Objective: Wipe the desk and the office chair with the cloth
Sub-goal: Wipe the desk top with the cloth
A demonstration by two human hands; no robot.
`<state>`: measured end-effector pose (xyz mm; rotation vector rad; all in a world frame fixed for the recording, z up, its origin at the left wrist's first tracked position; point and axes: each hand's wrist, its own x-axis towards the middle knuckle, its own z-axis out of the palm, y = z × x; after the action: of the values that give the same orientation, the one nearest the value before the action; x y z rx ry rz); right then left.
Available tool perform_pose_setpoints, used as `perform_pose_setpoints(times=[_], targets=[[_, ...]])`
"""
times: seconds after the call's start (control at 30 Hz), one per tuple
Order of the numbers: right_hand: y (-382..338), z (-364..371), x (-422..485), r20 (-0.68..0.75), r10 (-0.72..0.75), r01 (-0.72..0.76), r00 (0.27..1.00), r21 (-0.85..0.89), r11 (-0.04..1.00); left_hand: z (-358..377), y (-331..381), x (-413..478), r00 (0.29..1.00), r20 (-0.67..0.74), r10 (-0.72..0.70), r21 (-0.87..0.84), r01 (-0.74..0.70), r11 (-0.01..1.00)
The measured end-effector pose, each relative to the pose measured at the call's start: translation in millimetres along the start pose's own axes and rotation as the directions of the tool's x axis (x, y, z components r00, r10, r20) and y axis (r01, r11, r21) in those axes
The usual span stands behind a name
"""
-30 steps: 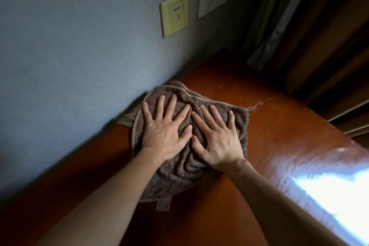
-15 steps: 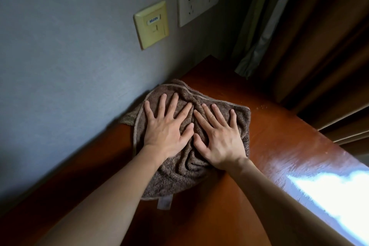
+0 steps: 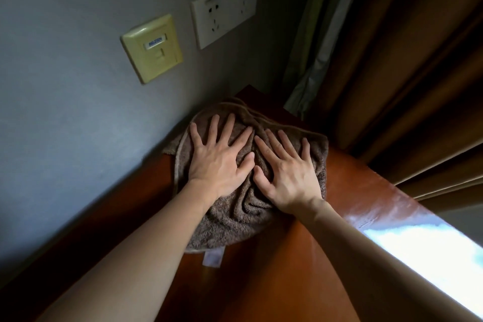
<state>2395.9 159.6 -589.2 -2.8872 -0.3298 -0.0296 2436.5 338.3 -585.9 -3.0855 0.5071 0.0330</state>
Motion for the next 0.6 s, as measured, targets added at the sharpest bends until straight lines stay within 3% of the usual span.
perform_pose_setpoints(times=[0.6], targets=[[60, -3, 59, -0.125, 0.115, -0.116, 0.985, 0.003, 0.993, 5, 29, 100, 0.999, 0.004, 0.053, -0.031, -0.053, 0.998]])
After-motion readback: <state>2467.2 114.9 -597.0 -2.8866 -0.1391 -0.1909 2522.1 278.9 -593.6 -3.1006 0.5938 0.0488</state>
